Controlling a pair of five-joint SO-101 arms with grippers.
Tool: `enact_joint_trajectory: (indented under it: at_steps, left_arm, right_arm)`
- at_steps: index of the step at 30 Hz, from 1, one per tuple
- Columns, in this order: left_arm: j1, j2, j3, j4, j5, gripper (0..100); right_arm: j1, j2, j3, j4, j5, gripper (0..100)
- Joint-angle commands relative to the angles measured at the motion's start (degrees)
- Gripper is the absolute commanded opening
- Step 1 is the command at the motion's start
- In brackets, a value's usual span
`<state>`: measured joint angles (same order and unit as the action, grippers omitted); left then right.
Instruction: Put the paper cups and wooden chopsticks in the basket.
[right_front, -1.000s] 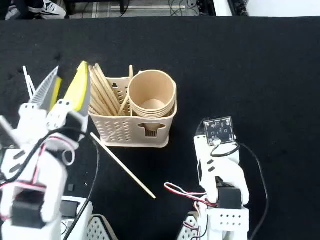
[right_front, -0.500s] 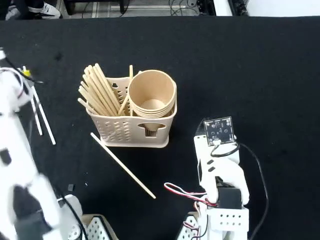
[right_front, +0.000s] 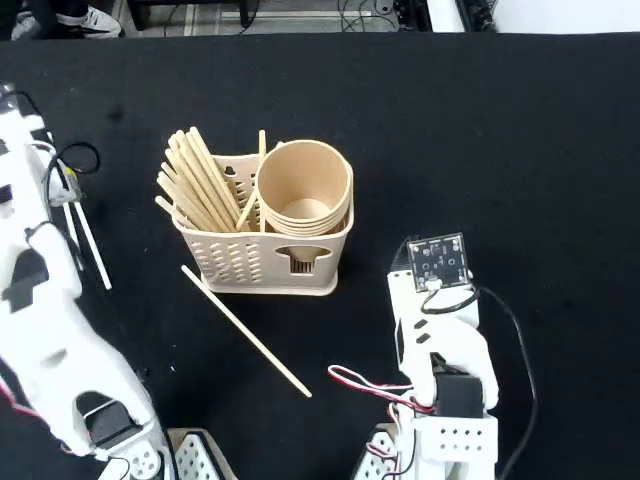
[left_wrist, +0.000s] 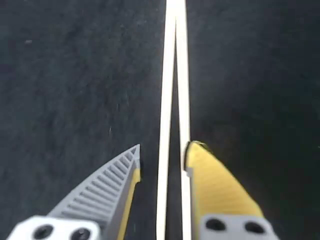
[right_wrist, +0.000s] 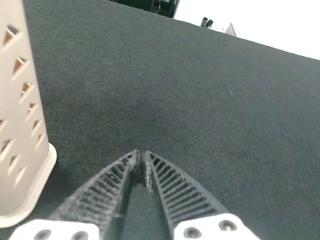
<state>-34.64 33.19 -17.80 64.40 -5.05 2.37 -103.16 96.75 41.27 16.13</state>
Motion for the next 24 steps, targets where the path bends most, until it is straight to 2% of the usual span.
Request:
enact_joint_trajectory:
  at_steps: [1, 6, 9, 15, 17, 21, 24]
  left_arm:
    - [-0.66, 12.48, -15.43, 2.81, -0.62, 12]
    - [-0.22, 25.76, -31.69, 13.54, 0.26, 11]
    - [0.84, 32.70, -41.71, 20.31, 2.64, 2]
    - [3.12, 40.09, -63.87, 35.25, 5.01, 3]
    - [3.38, 40.62, -69.67, 36.84, 6.33, 3]
    - [2.86, 34.99, -69.58, 36.75, 7.82, 3]
    - [2.77, 25.32, -60.00, 36.75, 7.91, 3]
  right_arm:
    - [-0.70, -4.09, -0.22, 0.26, 0.44, 1.3]
    - [-0.70, -4.09, -0.22, 0.26, 0.44, 1.3]
    - [-0.70, -4.09, -0.22, 0.26, 0.44, 1.3]
    - [-0.70, -4.09, -0.22, 0.26, 0.44, 1.3]
    - [-0.70, -4.09, -0.22, 0.26, 0.44, 1.3]
    - [-0.70, -4.09, -0.22, 0.26, 0.44, 1.3]
    - [-0.70, -4.09, -0.22, 0.26, 0.44, 1.3]
